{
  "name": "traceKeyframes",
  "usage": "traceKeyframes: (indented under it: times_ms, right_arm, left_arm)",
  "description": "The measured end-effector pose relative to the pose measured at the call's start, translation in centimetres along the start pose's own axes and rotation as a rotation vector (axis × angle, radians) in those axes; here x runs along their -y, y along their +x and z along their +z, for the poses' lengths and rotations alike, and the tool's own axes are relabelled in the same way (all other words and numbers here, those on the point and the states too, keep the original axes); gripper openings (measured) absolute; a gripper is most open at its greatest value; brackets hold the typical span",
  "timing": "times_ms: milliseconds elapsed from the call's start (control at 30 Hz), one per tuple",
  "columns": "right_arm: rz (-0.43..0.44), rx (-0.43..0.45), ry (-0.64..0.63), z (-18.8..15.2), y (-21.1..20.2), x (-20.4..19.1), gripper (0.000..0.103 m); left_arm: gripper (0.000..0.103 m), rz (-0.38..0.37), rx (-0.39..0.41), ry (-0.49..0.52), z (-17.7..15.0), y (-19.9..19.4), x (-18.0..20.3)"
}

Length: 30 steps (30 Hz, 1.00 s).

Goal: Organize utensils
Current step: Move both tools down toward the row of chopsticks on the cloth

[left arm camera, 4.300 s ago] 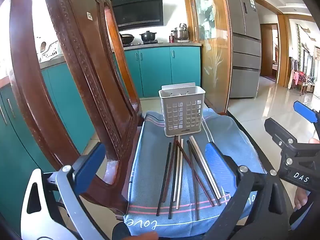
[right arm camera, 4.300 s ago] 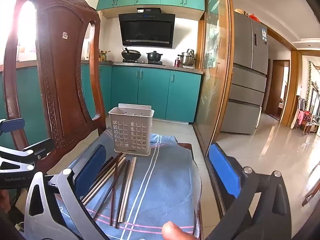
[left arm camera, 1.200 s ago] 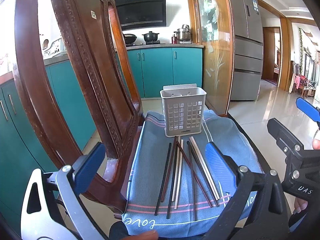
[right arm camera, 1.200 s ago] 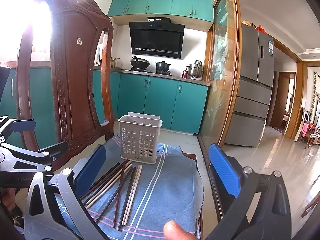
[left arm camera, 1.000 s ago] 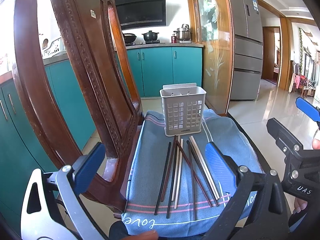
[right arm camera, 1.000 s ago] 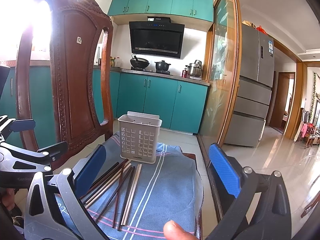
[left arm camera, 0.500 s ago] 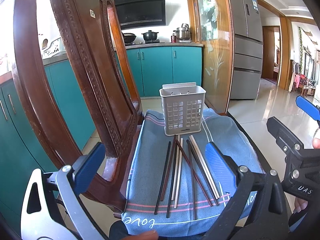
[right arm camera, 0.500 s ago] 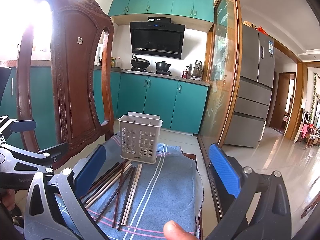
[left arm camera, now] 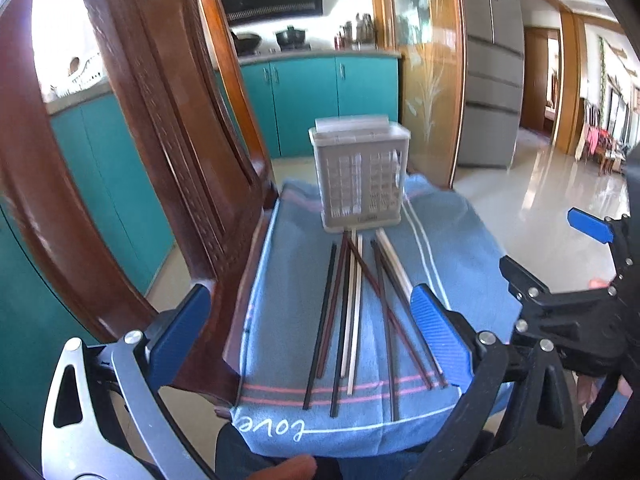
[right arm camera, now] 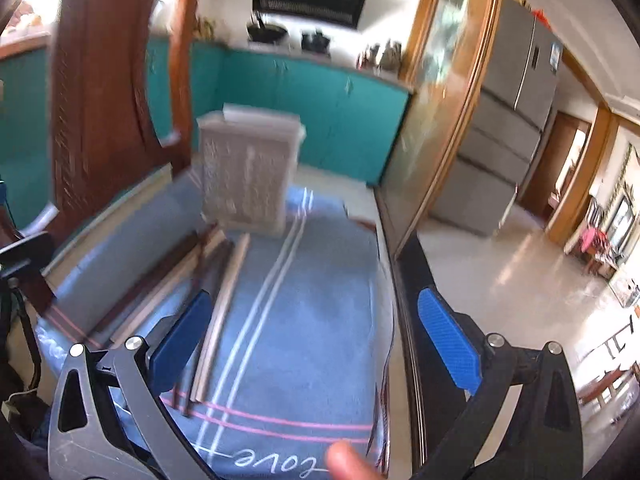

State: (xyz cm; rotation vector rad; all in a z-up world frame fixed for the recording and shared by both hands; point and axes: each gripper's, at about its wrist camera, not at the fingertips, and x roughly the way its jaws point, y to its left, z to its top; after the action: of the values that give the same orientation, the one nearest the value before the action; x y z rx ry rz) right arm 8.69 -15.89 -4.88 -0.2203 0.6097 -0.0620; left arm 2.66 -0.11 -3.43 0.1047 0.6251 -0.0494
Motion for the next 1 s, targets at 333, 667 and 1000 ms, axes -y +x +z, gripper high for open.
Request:
traceKeyframes:
  times_ms: [333,667,1000]
  right_arm:
    - [0.148,-0.240,0.097,-1.4,7.5,-1.1,0.047]
    - [0.300,-0.345,0.109,-0.4,12.4,-5.1,0.046]
    - [0.294,-0.389,0.106,-1.3,13.3,-5.4,0.017]
  left_arm:
    - [0.083,-0.118,-0.162,-0.021,-2.2,4.3,-0.1]
    - [0.062,-0.124,-0.260,-0.025,-3.5,6.5,-0.1]
    - [0.062,-0.127,-0.288,-0.025,-3.6,8.1,-0.2]
